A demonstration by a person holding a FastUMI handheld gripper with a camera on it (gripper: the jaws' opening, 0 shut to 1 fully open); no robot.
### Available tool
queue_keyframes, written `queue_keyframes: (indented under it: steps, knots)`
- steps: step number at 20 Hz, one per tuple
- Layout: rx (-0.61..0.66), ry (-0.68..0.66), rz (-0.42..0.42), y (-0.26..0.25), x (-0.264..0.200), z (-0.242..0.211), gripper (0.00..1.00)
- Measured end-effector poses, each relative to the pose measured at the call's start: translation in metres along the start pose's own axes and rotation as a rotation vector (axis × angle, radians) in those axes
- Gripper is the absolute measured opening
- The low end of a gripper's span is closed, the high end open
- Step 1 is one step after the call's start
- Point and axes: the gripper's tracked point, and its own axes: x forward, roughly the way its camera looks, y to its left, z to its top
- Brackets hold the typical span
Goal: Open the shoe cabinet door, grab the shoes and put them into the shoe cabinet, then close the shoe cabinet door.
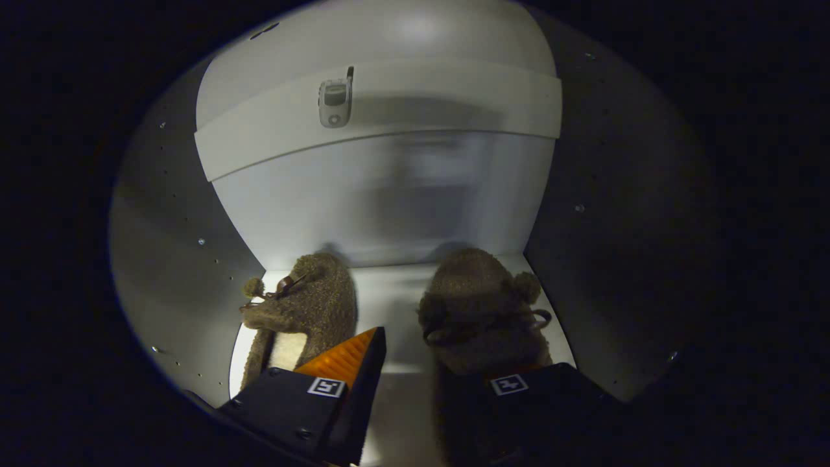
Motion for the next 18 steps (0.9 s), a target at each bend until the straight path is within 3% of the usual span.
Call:
queue_keyframes:
  steps: [4,10,18]
  knots:
    - [-0.006,-0.078,0.008,0.01,-0.043,0.006,0.98]
    - [-0.033,-0.206,0.073,0.035,-0.121,0.004,0.99]
    - [-0.07,-0.451,0.154,0.061,-0.291,-0.02,0.99]
